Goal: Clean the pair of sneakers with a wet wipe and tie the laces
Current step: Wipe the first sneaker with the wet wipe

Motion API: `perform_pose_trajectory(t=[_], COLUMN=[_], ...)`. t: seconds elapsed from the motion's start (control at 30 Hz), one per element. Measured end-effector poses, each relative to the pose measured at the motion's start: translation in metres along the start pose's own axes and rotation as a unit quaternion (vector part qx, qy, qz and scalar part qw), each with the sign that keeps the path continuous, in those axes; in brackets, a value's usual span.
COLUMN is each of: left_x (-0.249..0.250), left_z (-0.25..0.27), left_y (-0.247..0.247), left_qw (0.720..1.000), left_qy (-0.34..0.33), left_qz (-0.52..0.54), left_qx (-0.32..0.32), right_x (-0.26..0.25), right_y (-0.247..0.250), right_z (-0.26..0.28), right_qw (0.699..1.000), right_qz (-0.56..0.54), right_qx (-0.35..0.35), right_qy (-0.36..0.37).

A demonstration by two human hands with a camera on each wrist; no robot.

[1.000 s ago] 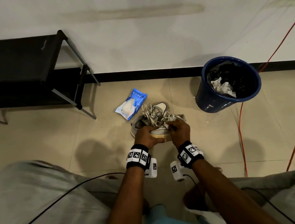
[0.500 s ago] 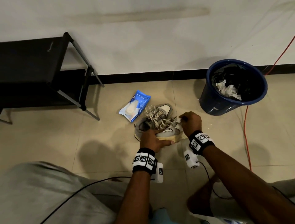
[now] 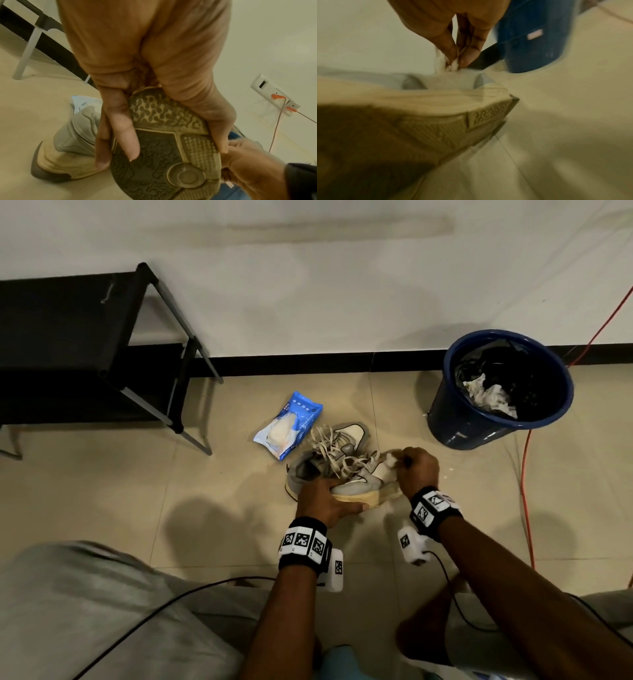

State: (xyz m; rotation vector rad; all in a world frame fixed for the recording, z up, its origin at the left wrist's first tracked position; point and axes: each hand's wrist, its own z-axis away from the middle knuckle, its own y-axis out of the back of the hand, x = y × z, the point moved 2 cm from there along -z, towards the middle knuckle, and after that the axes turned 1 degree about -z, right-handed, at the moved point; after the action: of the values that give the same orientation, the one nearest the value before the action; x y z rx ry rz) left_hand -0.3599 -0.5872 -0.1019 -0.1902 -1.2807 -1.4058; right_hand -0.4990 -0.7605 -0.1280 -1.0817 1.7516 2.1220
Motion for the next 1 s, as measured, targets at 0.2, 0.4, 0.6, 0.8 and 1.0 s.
perform_pose_trajectory(t=[0.2, 0.4, 0.6, 0.8, 1.0], left_x=[-0.004, 0.004, 0.001, -0.002, -0.003], left_z=[-0.004, -0.004, -0.007, -0.007, -0.01], left_y=[0.001, -0.004, -0.002, -0.006, -0.006], left_qw=[1.0, 1.0, 1.0, 1.0, 0.999], left_qy=[0.003, -0.012, -0.003, -0.001, -0.002], left_qz=[-0.006, -0.007, 0.02, 0.02, 0.03], left_qx=[-0.003, 0.004, 0.006, 0.008, 0.015], right_x=[-0.013, -0.004, -0.026, -0.013, -0.005], right_y=[-0.008, -0.002, -0.009, -0.004, 0.001], right_z=[0.033, 0.0, 0.046, 0.009, -0.015], right_qw=[0.991, 0.999, 0.991, 0.997, 0.999], right_qz=[-0.034, 0.026, -0.096, -0.003, 0.031], right_qx=[-0.032, -0.009, 0.036, 0.006, 0.003], right_qy=[0.129, 0.034, 0.09, 0.07, 0.03])
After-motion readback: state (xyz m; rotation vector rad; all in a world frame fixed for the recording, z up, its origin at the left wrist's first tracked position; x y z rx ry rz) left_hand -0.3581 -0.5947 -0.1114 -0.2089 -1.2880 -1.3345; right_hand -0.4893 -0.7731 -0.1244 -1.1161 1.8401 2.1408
